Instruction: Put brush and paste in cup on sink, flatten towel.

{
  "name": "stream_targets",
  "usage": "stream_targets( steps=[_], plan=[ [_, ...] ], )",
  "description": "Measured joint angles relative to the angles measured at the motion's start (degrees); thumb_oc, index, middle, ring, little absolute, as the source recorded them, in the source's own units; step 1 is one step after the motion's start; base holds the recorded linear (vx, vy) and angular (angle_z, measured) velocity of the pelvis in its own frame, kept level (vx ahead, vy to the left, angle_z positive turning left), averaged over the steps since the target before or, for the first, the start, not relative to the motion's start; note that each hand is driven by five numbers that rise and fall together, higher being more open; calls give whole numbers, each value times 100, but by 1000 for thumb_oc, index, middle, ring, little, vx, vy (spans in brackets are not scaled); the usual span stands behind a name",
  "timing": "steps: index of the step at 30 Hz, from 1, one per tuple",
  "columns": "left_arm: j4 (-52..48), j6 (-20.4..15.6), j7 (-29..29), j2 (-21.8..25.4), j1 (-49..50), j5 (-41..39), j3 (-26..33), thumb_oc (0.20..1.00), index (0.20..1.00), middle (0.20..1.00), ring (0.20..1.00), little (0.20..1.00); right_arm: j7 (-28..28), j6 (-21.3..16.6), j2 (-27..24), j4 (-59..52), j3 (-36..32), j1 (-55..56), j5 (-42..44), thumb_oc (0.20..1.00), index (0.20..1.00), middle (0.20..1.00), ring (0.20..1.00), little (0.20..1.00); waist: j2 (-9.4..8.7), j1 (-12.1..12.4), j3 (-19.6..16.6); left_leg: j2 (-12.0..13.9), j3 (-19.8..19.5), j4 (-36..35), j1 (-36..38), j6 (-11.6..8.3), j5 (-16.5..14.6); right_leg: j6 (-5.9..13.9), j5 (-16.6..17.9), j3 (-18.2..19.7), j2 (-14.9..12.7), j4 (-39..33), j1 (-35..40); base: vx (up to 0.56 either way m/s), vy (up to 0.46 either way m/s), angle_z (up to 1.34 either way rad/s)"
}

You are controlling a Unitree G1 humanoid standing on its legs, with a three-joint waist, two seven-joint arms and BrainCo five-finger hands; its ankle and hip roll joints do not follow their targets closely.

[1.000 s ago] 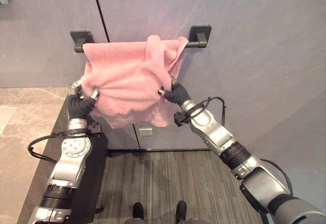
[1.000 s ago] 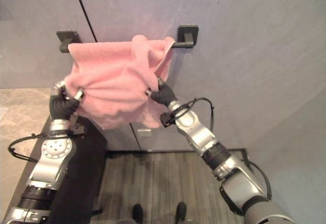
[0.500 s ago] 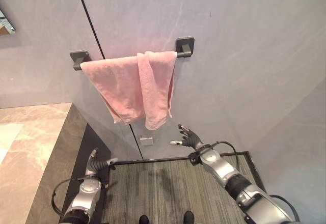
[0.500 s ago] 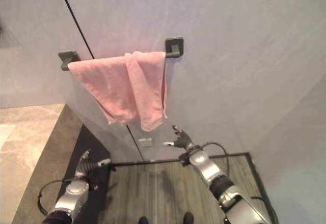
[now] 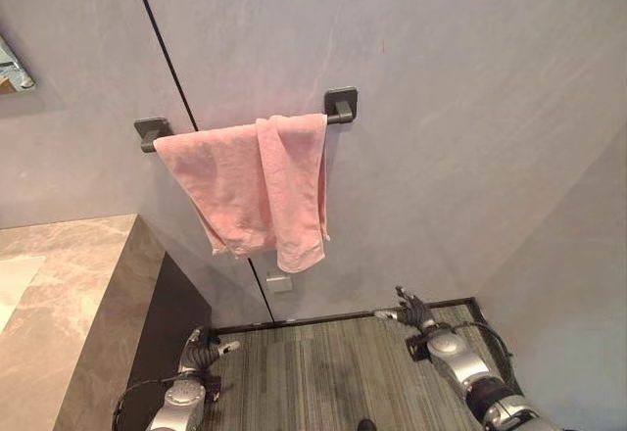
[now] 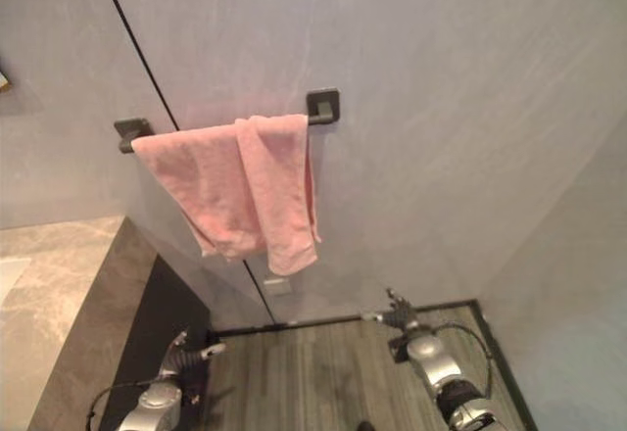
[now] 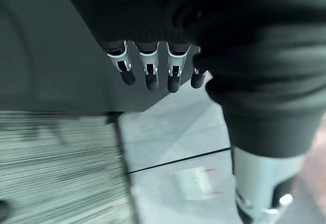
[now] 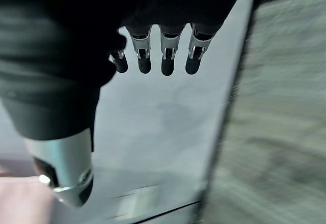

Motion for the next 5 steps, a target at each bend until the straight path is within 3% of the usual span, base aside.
stream_targets(
  steps=[5],
  plan=[
    [1350,58,-207,-312,-27,375,-247,1000,1000,1000,1000,1000,51,12,17,1237,-28,397,-363,1000,1000,1000,1000,1000,-23,-35,-51,4,-19,0,-1,-30,-55,-45,-62,-17,3,35,26,0,0,0]
  ],
)
